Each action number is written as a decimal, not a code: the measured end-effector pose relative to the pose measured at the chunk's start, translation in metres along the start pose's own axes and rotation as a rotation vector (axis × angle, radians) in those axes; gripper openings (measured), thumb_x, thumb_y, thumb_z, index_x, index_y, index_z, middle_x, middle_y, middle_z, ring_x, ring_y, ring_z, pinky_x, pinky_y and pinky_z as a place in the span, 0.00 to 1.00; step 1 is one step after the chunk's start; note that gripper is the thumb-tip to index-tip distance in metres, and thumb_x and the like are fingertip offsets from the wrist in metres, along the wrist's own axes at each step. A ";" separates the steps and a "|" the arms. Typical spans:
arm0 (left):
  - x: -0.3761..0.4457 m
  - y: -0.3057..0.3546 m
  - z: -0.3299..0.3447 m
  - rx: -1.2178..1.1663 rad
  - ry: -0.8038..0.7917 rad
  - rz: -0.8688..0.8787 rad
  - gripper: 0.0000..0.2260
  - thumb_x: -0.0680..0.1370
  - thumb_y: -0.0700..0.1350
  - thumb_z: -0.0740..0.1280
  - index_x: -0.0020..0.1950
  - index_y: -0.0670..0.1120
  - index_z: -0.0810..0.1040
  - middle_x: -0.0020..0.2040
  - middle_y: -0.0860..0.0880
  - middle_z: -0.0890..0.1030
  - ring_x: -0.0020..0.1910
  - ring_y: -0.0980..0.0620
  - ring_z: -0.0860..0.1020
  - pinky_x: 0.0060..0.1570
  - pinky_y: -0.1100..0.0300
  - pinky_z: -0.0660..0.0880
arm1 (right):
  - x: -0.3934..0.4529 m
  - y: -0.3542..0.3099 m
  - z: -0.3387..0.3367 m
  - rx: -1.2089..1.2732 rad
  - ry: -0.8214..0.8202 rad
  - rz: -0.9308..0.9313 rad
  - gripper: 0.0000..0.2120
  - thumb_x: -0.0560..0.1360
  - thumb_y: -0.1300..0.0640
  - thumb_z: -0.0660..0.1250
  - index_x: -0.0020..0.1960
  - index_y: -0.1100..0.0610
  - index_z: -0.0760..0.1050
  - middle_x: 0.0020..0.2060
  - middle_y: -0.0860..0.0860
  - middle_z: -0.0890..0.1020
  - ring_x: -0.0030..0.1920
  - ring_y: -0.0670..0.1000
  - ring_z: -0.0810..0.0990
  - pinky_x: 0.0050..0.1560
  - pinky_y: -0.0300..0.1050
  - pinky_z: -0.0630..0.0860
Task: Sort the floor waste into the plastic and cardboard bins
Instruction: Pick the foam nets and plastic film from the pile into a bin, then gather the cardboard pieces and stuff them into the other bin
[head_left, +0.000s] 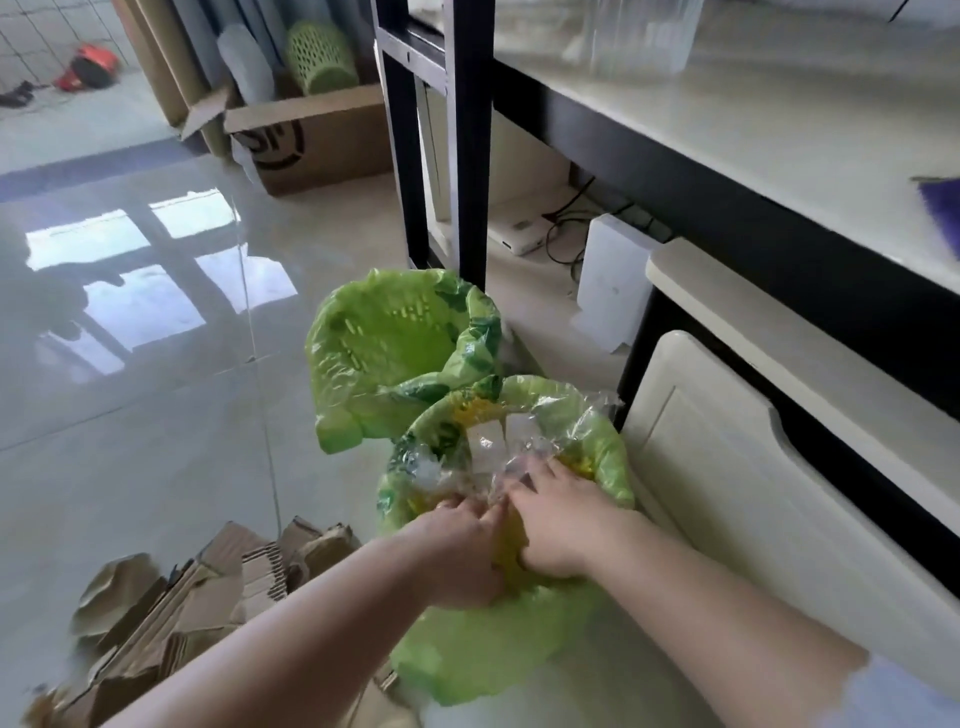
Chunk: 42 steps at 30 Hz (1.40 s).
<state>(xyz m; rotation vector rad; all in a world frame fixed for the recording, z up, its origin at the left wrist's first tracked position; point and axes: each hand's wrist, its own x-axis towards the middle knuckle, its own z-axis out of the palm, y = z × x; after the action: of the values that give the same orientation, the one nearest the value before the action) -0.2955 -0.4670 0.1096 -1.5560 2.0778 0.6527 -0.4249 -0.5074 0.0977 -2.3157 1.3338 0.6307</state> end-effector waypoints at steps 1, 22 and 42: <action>0.006 0.003 -0.001 0.007 -0.051 0.019 0.30 0.76 0.48 0.57 0.75 0.41 0.50 0.71 0.38 0.65 0.69 0.40 0.64 0.68 0.50 0.63 | 0.005 0.000 0.001 -0.016 -0.051 0.016 0.38 0.73 0.56 0.62 0.76 0.51 0.45 0.76 0.56 0.41 0.76 0.59 0.44 0.73 0.59 0.56; -0.115 -0.059 0.029 -0.438 0.804 -0.092 0.14 0.74 0.49 0.66 0.59 0.56 0.76 0.58 0.50 0.77 0.54 0.47 0.77 0.52 0.51 0.75 | -0.100 -0.061 -0.012 0.672 0.624 -0.339 0.16 0.77 0.53 0.55 0.61 0.49 0.74 0.54 0.44 0.79 0.49 0.41 0.76 0.46 0.32 0.74; -0.163 -0.193 0.234 -0.787 0.483 -0.722 0.34 0.72 0.50 0.70 0.73 0.48 0.58 0.67 0.44 0.69 0.67 0.46 0.67 0.66 0.52 0.65 | 0.070 -0.234 0.106 0.702 0.034 -0.069 0.29 0.75 0.47 0.64 0.72 0.54 0.61 0.67 0.55 0.69 0.65 0.53 0.71 0.66 0.49 0.68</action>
<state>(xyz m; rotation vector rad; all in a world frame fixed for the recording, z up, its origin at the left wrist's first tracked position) -0.0489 -0.2478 0.0083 -2.9354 1.3562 0.9153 -0.2085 -0.3893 -0.0024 -1.7851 1.2254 0.0669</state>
